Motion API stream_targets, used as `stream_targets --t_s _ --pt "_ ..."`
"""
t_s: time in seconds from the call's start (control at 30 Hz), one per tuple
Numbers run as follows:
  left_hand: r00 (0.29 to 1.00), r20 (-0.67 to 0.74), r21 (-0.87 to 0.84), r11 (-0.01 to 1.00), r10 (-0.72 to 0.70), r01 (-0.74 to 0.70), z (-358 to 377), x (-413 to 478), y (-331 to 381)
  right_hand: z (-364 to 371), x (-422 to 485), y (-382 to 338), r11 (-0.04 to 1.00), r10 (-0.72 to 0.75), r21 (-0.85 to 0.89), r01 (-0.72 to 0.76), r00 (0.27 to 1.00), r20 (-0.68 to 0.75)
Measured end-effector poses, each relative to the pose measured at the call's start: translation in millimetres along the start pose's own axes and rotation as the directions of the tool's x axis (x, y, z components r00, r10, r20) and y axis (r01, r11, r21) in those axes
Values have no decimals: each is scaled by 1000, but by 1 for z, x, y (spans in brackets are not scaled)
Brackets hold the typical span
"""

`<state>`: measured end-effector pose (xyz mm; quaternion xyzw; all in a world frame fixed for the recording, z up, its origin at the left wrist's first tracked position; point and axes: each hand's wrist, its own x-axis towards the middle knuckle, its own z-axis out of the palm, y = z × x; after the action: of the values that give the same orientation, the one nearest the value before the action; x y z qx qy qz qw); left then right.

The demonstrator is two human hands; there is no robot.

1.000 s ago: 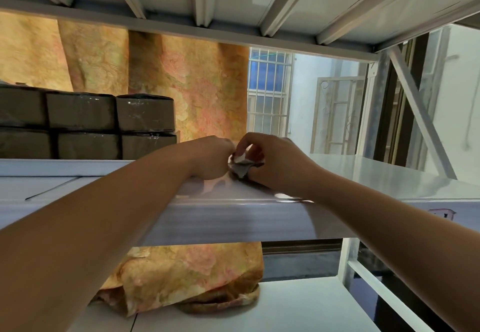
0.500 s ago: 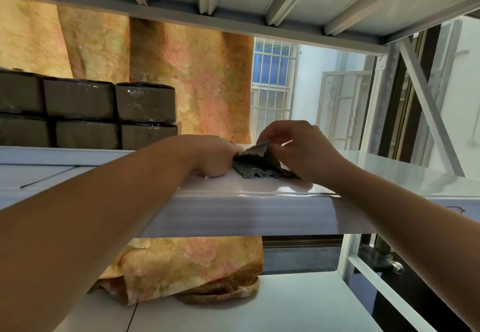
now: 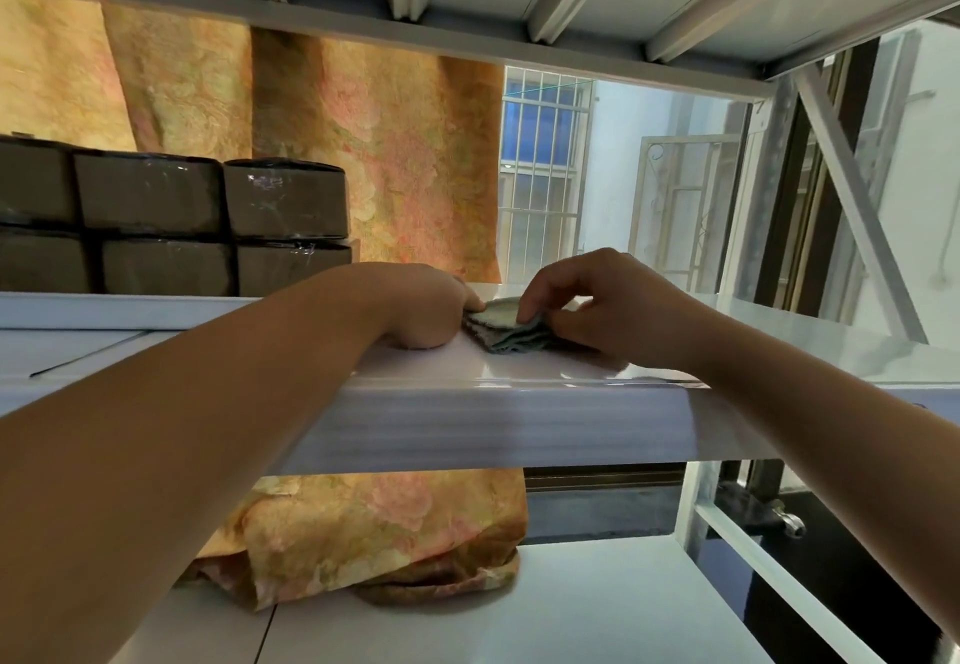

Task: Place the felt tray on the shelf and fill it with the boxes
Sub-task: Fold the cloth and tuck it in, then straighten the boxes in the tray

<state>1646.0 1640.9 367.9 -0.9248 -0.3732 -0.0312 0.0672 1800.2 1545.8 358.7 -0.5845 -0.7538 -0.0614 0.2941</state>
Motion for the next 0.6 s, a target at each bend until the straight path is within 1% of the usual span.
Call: stream_targets --t_s 0.03,0.07,0.1,0.17,0.2,0.23,0.27,0.3,0.33,0.37,0.4,0.47,0.5,0.53,0.57,0.6 --pt "1000 1 -3 1000 6 -6 0 0 -1 -1 0 1 1000 2 4 -2 999 -34" --pt "1000 -3 -12 1000 7 -7 2 1 -2 -1 0 1 1000 0 11 0 999 -33" --pt "1000 -7 -19 1000 5 -5 3 3 -3 -1 -1 2 1000 -2 16 1 1000 14" --pt "999 -25 -50 998 -32 30 6 5 -6 -1 -3 3 1000 5 21 -9 985 174" --pt "998 -39 -61 997 -41 39 7 6 -8 -3 -5 3 998 12 53 -25 973 232" --pt "998 -60 -69 997 -37 33 6 7 -8 -5 -6 3 992 17 117 -49 966 258" --pt "994 -104 -87 996 -20 11 5 7 -7 -9 -7 4 979 17 192 -65 970 243" --pt "985 -171 -122 992 8 -29 2 6 -5 -15 -7 8 967 15 245 -63 981 192" --pt "964 -262 -171 981 43 -91 -1 4 -2 -21 -6 13 965 19 258 -53 991 133" --pt "941 -329 -219 962 83 -162 -4 1 1 -27 -6 20 966 34 250 -60 994 106" --pt "925 -356 -260 937 130 -231 -7 -2 4 -33 -7 27 967 60 239 -90 990 128" --pt "939 -270 -298 909 211 -290 -8 -7 9 -39 -12 37 962 127 197 -187 951 281" --pt "949 -212 -279 916 235 -289 -7 -9 10 -40 -14 41 959 161 164 -232 919 360" --pt "952 -182 -250 924 247 -288 -6 -10 11 -40 -16 43 956 185 138 -261 894 407" --pt "953 -172 -227 932 248 -284 -5 -9 10 -39 -18 44 954 193 132 -270 887 420" --pt "951 -188 -220 933 245 -284 -4 -9 9 -39 -19 45 956 189 133 -262 896 402"
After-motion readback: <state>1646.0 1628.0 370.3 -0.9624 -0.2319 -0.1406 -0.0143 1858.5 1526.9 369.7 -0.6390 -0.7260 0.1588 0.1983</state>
